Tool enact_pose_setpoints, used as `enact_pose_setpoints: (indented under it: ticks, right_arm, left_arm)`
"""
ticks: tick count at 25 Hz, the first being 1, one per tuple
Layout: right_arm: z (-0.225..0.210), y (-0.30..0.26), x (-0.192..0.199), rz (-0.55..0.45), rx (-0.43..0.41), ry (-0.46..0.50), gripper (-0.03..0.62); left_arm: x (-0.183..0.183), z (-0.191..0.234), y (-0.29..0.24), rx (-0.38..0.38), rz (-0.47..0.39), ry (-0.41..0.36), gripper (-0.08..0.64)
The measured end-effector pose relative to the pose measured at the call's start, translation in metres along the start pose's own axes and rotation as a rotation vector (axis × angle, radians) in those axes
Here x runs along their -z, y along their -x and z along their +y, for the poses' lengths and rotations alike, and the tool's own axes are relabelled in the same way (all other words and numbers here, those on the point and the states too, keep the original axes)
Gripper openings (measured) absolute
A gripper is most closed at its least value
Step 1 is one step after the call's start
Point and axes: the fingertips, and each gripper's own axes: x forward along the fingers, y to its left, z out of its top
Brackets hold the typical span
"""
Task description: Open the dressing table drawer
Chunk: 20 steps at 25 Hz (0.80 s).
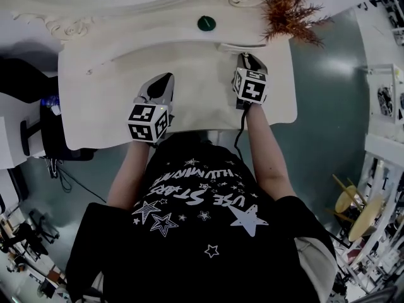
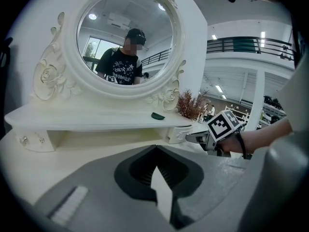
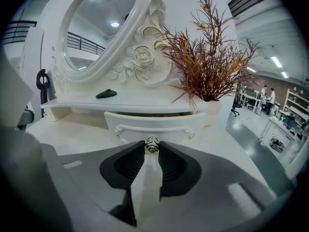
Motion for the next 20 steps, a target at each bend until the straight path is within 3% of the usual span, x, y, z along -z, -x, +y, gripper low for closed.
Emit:
enact_pose_setpoints:
  ticks: [20]
  right_arm:
    - [0.000,0.021,0.019,0.011,-0.016,-0.006,0.121]
  left_arm:
    - [-0.001,-0.024,0.006,0.012,-0.012,-0.011,0.000]
